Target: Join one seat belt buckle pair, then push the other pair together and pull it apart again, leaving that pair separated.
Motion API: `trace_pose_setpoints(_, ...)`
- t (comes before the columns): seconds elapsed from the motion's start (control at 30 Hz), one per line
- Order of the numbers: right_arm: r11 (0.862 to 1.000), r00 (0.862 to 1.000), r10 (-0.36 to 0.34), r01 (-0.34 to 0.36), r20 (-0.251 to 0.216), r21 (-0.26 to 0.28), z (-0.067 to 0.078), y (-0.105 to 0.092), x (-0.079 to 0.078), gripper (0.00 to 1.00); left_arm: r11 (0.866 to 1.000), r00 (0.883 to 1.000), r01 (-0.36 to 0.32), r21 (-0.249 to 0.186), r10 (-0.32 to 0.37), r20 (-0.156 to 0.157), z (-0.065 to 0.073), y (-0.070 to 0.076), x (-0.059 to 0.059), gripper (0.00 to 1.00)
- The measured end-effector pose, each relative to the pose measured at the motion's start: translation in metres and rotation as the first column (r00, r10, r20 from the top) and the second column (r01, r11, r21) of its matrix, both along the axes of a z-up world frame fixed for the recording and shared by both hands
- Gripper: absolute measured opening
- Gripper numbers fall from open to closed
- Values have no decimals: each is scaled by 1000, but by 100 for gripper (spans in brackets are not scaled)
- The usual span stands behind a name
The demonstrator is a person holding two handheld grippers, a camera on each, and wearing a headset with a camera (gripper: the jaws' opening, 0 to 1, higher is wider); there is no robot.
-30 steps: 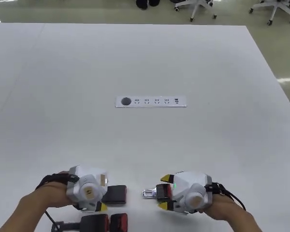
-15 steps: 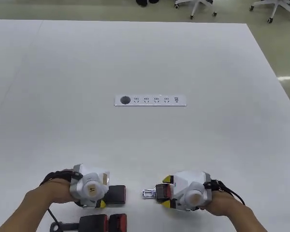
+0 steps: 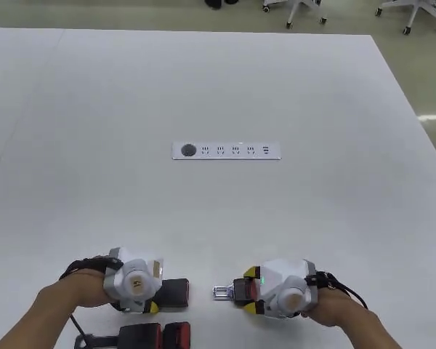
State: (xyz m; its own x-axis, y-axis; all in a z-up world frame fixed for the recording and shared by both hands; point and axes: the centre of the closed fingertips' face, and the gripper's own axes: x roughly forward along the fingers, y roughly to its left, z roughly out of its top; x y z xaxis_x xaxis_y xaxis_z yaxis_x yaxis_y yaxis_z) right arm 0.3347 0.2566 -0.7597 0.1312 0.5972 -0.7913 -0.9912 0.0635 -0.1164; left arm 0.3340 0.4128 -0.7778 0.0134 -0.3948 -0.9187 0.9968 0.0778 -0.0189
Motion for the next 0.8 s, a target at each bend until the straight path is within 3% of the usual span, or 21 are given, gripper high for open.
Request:
trace_pose_setpoints(0.23,1000,1000,1,-1,0,4,1,2,-2,30,1000,1000,10,11,-10,-3,-2,1,0,32)
trace_pose_setpoints(0.8,1000,1000,8,-8,0,14,0,18,-2,30,999,1000,11,32,-11,-6,7,-4,-3,32)
